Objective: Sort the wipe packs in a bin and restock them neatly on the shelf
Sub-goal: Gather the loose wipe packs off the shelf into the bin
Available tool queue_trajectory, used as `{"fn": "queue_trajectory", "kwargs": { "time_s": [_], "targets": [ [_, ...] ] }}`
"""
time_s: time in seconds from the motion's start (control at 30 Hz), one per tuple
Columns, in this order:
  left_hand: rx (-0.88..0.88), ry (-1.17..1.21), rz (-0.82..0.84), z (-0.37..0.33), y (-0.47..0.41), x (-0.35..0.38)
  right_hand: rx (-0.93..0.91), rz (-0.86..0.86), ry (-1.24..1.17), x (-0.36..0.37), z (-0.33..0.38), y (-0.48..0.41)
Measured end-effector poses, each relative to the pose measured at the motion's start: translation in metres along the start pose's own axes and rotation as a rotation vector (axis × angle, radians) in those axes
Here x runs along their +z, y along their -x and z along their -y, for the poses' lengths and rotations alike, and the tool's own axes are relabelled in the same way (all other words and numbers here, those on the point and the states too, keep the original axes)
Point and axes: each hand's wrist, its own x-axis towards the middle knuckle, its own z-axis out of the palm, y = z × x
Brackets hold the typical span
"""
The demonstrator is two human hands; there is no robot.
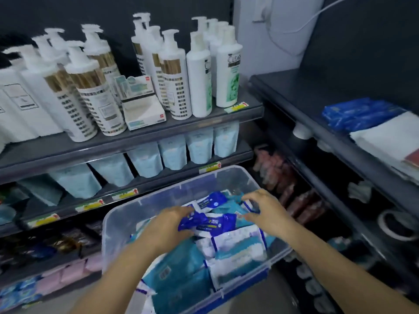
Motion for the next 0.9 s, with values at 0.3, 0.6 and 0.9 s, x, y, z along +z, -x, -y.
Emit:
{"fn": "queue_trajectory", "kwargs": {
  "time_s": [0.3,0.6,0.9],
  "targets": [
    [0.375,-0.050,0.039,-0.109,-0.055,0.015,0.237,-0.324,-0.032,-0.072,-0.065,0.100],
    [0.753,-0.098,0.122,-0.299,-0.035,0.065,0.598,-0.617,-0.064,-0.133,-0.161,0.288],
    [1.037,-0.084,0.159,-0.492,0.050,0.158,0.812,-0.820,-0.034,-0.162,-0.262,0.511]
  ]
}}
